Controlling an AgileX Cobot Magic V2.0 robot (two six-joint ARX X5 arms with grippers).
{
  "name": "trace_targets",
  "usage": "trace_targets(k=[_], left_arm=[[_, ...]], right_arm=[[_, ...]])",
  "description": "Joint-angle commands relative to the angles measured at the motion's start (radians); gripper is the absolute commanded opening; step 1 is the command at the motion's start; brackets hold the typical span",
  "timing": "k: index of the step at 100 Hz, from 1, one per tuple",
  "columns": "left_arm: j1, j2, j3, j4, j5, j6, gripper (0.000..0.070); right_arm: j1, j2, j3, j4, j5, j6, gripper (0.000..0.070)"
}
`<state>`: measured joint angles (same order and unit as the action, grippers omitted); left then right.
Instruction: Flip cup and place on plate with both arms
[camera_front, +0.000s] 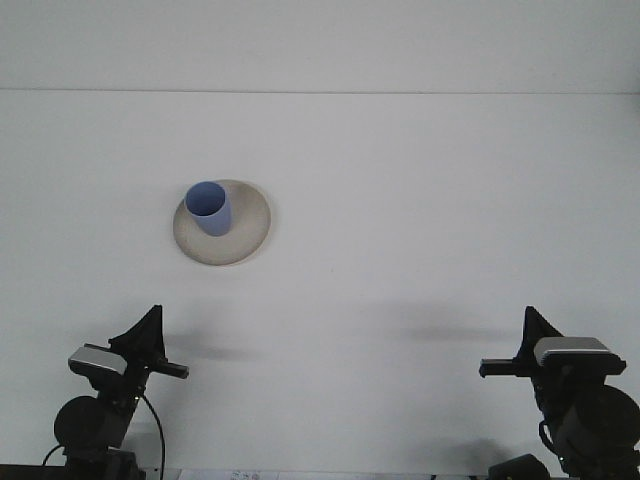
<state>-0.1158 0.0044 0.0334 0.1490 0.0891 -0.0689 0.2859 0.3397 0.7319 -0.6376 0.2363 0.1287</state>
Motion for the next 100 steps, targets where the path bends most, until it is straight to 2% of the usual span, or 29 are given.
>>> trace_targets(k=[1, 24, 33, 54, 62, 70, 100], left_arm=[[0.0, 0.0, -0.019, 0.01, 0.006, -0.002, 0.0012], [0.0, 0.0, -0.019, 0.01, 0.006, -0.002, 0.0012], [0.0, 0.0, -0.019, 0.01, 0.006, -0.002, 0.0012], [0.0, 0.0, -0.019, 0.01, 0.006, -0.002, 0.0012], [0.0, 0.0, -0.019, 0.01, 0.006, -0.002, 0.0012], [0.0, 0.0, -0.019, 0.01, 0.006, -0.002, 0.0012], [0.0, 0.0, -0.019, 0.01, 0.006, -0.002, 0.0012]], right_arm=[[0.001, 0.0, 0.009, 0.013, 0.001, 0.01, 0.0], [-0.005, -0.01, -0.004, 0.026, 0.009, 0.005, 0.0], [-0.029, -0.041, -0.037, 0.071, -0.011, 0.005, 0.0], [-0.144, -0.182, -0.274, 0.5, 0.0, 0.003, 0.0], [-0.198, -0.234, -0.38, 0.637, -0.019, 0.003, 0.0], [-0.251, -0.283, -0.454, 0.669, -0.055, 0.003, 0.0], [-0.402, -0.338, -0.616, 0.684, -0.086, 0.003, 0.0]])
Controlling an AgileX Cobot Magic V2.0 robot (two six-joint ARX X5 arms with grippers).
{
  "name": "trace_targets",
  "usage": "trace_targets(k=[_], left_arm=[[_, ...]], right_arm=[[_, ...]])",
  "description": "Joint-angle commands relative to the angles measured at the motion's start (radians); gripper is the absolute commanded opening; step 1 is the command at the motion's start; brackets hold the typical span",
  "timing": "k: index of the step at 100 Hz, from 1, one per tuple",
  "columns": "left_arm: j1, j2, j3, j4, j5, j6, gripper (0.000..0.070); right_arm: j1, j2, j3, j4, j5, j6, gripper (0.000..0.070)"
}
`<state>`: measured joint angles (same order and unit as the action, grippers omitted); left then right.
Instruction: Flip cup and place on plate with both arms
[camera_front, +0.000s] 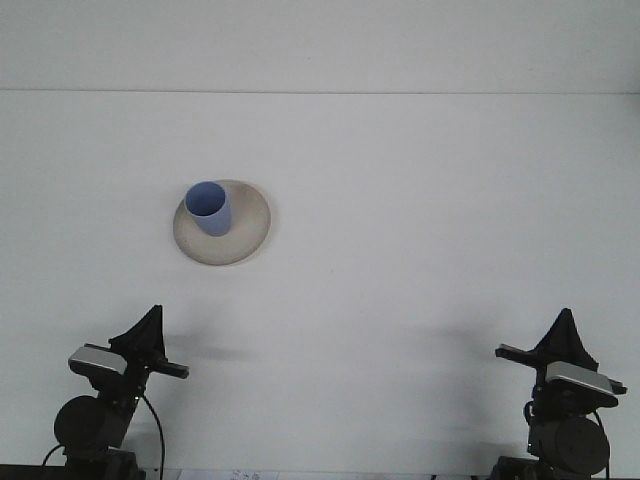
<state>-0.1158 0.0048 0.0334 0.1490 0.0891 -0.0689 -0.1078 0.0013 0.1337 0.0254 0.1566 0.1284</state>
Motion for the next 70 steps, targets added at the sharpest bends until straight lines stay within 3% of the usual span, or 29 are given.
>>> trace_targets(k=[1, 19, 45, 70], left_arm=[[0.0, -0.001, -0.019, 0.009, 0.006, -0.002, 0.0012], [0.0, -0.001, -0.019, 0.01, 0.006, -0.002, 0.0012], [0.0, -0.001, -0.019, 0.01, 0.006, -0.002, 0.0012], [0.0, -0.001, -0.019, 0.01, 0.006, -0.002, 0.0012]], right_arm=[[-0.01, 0.0, -0.022, 0.024, -0.007, 0.003, 0.0], [-0.008, 0.0, -0.122, 0.12, -0.066, 0.003, 0.0], [-0.008, 0.0, -0.121, 0.074, -0.084, -0.013, 0.0], [-0.008, 0.0, -0.121, 0.071, -0.158, -0.024, 0.0]])
